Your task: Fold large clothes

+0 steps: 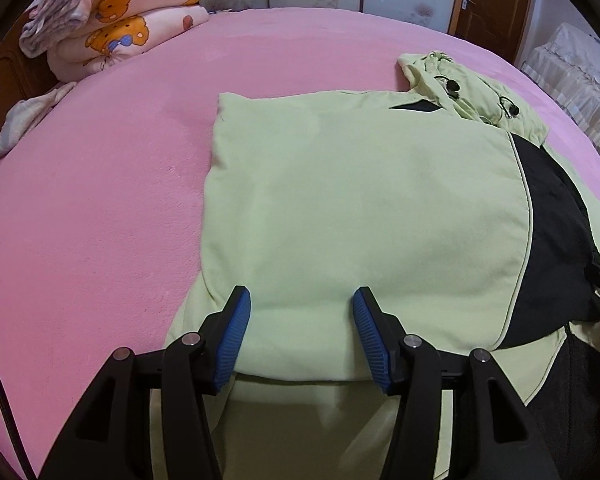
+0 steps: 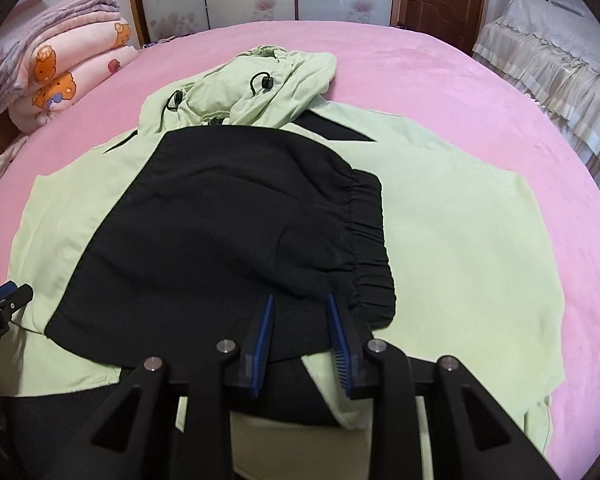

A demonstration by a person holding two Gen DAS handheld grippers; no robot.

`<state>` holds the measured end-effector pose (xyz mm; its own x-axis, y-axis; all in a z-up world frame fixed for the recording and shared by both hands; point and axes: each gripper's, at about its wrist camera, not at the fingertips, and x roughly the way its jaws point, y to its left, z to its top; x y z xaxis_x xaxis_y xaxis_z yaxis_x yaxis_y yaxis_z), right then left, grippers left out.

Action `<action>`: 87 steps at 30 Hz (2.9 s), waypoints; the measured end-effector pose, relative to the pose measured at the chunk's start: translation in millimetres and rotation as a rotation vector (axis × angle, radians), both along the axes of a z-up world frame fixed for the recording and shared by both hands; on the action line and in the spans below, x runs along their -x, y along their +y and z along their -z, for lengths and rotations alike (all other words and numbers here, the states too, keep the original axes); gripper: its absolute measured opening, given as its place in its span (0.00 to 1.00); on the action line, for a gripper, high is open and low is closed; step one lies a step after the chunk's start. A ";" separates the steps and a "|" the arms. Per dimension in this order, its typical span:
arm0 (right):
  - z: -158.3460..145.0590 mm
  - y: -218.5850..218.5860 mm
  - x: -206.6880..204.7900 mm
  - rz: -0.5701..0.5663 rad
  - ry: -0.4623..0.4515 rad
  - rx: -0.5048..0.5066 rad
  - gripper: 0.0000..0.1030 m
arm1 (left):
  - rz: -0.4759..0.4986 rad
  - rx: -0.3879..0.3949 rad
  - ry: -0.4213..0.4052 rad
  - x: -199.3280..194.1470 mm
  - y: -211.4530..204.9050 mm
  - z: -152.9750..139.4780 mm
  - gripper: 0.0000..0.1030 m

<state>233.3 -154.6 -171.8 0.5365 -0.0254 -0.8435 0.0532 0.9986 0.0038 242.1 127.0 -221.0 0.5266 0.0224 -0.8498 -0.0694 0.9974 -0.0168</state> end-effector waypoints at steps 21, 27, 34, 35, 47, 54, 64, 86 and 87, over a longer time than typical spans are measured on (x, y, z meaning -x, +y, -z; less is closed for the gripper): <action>-91.4 38.1 83.2 0.005 -0.041 -0.016 0.33 | -0.010 -0.034 -0.085 103.7 21.4 -110.9 0.70; -125.4 37.3 124.8 0.003 -0.100 -0.003 0.33 | -0.004 -0.037 -0.123 146.5 27.9 -140.7 0.72; -155.2 30.4 174.8 -0.001 -0.172 0.020 0.42 | -0.008 -0.058 -0.147 189.7 35.8 -159.3 0.72; -158.7 29.0 182.4 -0.002 -0.183 0.027 0.43 | -0.007 -0.061 -0.147 196.0 36.5 -160.6 0.72; -171.7 0.5 248.5 0.006 -0.233 0.049 0.44 | -0.022 -0.055 -0.123 242.9 40.9 -155.2 0.73; -164.3 -17.4 279.6 0.020 -0.243 0.068 0.44 | -0.012 -0.065 -0.088 257.2 43.4 -141.7 0.73; -139.7 -40.7 307.7 0.016 -0.220 0.073 0.44 | 0.005 -0.091 0.006 268.7 57.6 -102.5 0.73; -48.8 -108.0 338.7 0.016 -0.002 -0.092 0.44 | 0.005 0.112 0.208 279.0 95.9 -21.6 0.73; -44.7 -116.2 340.5 0.029 0.010 -0.121 0.44 | 0.007 0.121 0.214 280.4 97.7 -18.2 0.73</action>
